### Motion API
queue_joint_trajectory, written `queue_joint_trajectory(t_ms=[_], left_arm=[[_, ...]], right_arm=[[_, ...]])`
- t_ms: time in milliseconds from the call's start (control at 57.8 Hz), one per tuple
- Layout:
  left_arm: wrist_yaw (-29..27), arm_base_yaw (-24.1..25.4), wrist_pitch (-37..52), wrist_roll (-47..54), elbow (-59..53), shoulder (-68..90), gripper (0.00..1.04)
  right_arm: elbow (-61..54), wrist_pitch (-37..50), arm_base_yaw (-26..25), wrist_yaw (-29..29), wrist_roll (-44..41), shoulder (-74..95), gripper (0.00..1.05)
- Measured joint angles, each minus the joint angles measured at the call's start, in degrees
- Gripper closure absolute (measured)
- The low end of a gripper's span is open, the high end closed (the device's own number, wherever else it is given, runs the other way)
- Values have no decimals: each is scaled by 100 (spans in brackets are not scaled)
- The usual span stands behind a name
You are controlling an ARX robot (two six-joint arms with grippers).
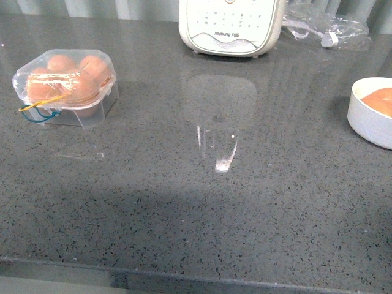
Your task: Put egg into box
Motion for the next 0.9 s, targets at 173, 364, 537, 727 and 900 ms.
queue_joint_trajectory(t_ms=[173, 364, 537, 727, 900], left_arm=[[-350, -435, 673, -514, -756, -586, 51], [-817, -896, 610, -629, -1338, -1217, 92], [-1211, -1283, 356, -678, -1679, -1803, 101], [-1679, -1814, 9, -686, -1902, -2396, 101], [-1692, -1814, -251, -688, -2013, -2754, 101]], right_arm=[[0, 0, 0, 0, 2, 0, 7], [0, 0, 0, 0, 2, 0, 7], [0, 0, 0, 0, 2, 0, 7], [0, 0, 0, 0, 2, 0, 7], [0, 0, -2, 0, 2, 0, 7]])
